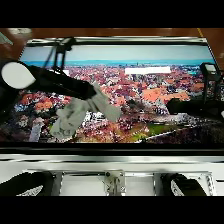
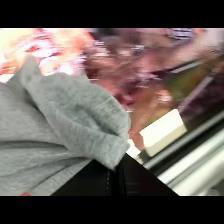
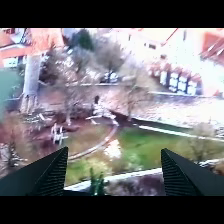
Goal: Fold the shirts.
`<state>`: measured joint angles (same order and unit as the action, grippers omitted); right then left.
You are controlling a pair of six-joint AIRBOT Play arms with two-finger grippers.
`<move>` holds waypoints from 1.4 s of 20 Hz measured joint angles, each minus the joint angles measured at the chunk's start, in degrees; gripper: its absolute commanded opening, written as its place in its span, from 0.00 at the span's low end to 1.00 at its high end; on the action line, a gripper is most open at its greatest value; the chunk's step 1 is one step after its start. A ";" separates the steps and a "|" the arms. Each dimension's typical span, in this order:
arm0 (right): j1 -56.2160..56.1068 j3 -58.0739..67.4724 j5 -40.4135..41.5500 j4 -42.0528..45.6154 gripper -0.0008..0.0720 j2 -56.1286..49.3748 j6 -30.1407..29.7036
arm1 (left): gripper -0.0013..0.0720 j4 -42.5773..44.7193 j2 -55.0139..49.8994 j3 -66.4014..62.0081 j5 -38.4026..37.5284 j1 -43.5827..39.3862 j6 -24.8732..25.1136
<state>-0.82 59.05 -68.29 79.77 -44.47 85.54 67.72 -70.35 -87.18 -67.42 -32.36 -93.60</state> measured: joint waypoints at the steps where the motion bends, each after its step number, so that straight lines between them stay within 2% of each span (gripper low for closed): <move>1: 0.02 1.42 -1.18 0.98 0.96 0.02 -0.15 | 0.06 -0.17 -0.39 0.52 2.34 -3.85 -1.22; 2: 0.02 2.73 -2.62 1.84 0.96 0.02 -0.20 | 0.06 -0.26 -1.31 1.16 4.57 -6.99 -2.19; 3: 0.02 3.63 -4.09 2.64 0.96 0.02 -0.28 | 0.13 -0.20 -2.67 1.86 6.67 -9.64 -3.21; 4: 0.02 4.33 -5.88 3.26 0.96 0.02 -0.28 | 0.64 -0.02 -4.55 2.47 8.96 -11.78 -4.15; 5: 0.00 4.79 -7.45 3.80 0.96 0.02 -0.28 | 0.98 -0.02 -6.51 2.78 10.75 -13.09 -5.05; 8: 0.00 5.55 -11.65 5.22 0.96 0.02 -0.31 | 0.99 0.02 -11.28 2.49 11.43 -12.31 -9.64; 10: 0.00 5.64 -13.35 6.82 0.96 0.02 -0.33 | 0.99 0.26 -11.78 2.03 6.64 -8.35 -9.66; 14: 0.07 2.01 -15.32 12.57 0.96 0.02 -0.94 | 0.99 6.73 -7.04 3.85 -5.79 4.15 -5.03; 18: 0.07 -6.60 -14.91 13.31 0.96 0.02 -1.81 | 0.99 8.85 -0.17 15.67 -11.23 20.61 -1.92; 22: 0.07 -12.87 -10.32 9.11 0.96 0.02 -1.16 | 0.99 1.88 2.58 32.00 -10.14 32.20 2.43; 28: 0.07 -15.19 -2.95 5.18 0.96 -0.68 4.83 | 0.99 -7.80 2.12 46.34 -1.81 35.28 6.84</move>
<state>-0.75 43.86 -71.24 84.95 -45.15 90.37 59.92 -68.23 -40.84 -69.23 2.92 -86.76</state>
